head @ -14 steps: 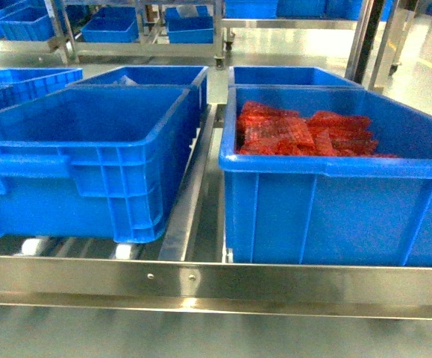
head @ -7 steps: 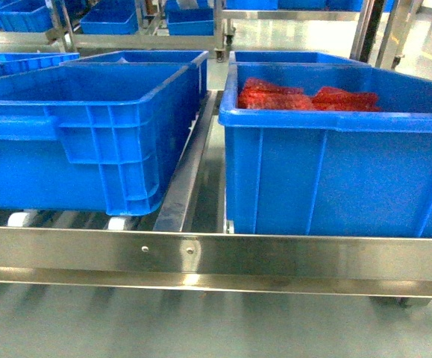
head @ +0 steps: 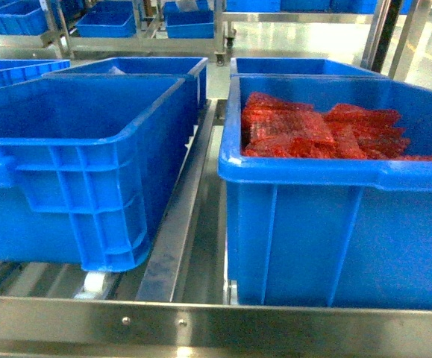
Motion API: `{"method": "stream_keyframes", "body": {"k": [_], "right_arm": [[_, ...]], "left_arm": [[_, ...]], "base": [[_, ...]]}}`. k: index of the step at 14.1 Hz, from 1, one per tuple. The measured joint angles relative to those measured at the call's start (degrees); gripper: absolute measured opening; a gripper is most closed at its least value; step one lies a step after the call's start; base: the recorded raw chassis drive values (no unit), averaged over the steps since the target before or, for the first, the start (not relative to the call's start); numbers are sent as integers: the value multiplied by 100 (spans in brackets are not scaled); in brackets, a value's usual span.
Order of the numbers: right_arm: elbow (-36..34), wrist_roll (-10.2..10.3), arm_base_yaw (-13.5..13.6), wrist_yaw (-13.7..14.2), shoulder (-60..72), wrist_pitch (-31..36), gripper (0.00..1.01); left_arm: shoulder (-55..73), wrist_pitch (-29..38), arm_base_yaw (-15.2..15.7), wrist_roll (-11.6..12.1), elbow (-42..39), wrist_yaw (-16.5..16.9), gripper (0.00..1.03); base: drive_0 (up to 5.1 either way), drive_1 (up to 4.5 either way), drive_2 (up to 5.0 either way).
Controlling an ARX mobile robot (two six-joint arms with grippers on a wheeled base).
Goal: Pick blue part to blue bin on bottom shelf
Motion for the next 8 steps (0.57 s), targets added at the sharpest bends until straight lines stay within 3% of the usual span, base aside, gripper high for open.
{"method": "stream_keyframes", "body": {"k": [6,8], "right_arm": [[0,0,0,-2,0,7,98],[0,0,0,0,0,-4,98]], "left_arm": [[4,7,0,0,0,0,43],[28,2,0,0,0,7,43]], "base": [[-4,429,-438],[0,0,0]]}}
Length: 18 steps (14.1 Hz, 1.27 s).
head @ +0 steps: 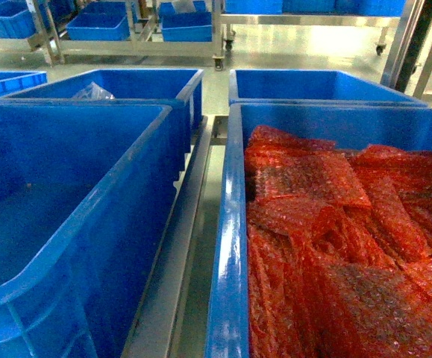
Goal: Pick blue part to blue bin on bottom shelf
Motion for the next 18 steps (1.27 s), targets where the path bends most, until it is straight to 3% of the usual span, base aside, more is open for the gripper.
{"method": "stream_keyframes", "body": {"k": [18], "right_arm": [[0,0,0,0,0,2,98]], "left_arm": [[-9,0,0,0,0,-7,43]], "base": [[0,0,0]]}}
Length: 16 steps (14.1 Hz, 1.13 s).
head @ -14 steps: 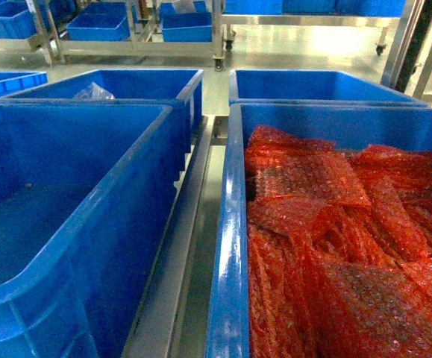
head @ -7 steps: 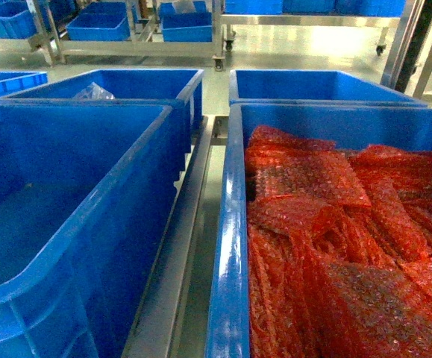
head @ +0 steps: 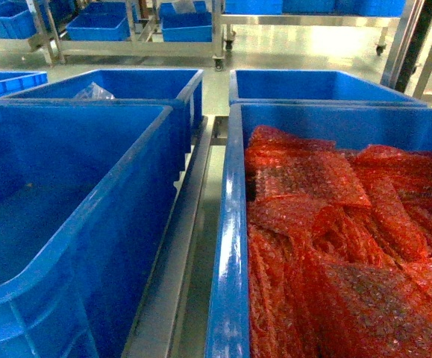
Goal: Pick blue part to blue bin on bottom shelf
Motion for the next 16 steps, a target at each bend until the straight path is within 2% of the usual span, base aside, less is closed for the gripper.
{"method": "stream_keyframes", "body": {"k": [16], "right_arm": [[0,0,0,0,0,0,98]], "left_arm": [[0,2,0,0,0,0,43]], "base": [[0,0,0]]}}
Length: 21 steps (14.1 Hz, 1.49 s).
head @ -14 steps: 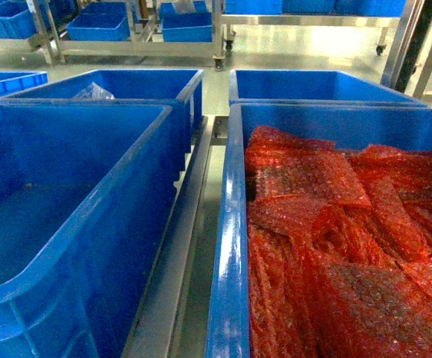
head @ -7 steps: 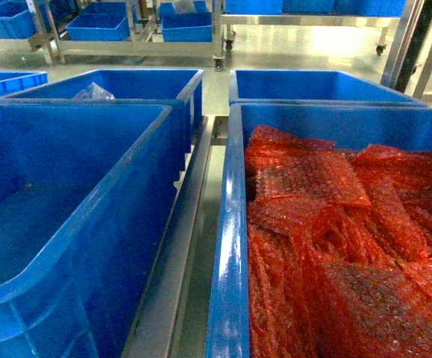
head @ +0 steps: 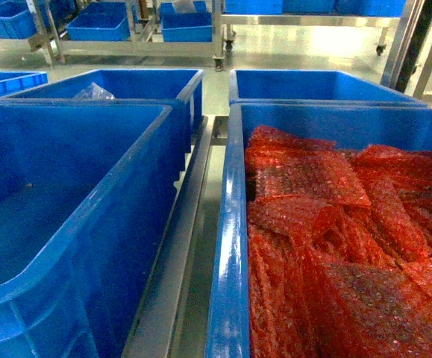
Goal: Pick blue part to blue bin on bottom shelf
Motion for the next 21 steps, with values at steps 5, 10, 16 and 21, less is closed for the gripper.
{"method": "stream_keyframes", "body": {"k": [5,10,16,21], "right_arm": [[0,0,0,-2,0,2,98],[0,0,0,-2,0,4,98],[0,0,0,-2,0,2,98],[0,0,0,-2,0,2,98]], "left_arm": [[684,-55,-295,103,234,79,43],[3799,2787,433,612,857,697,98],[3864,2726,450,614,870,673,98],[3355,3252,839,374,205,1652,66]], "base": [[0,0,0],[0,0,0],[0,0,0],[0,0,0]]}}
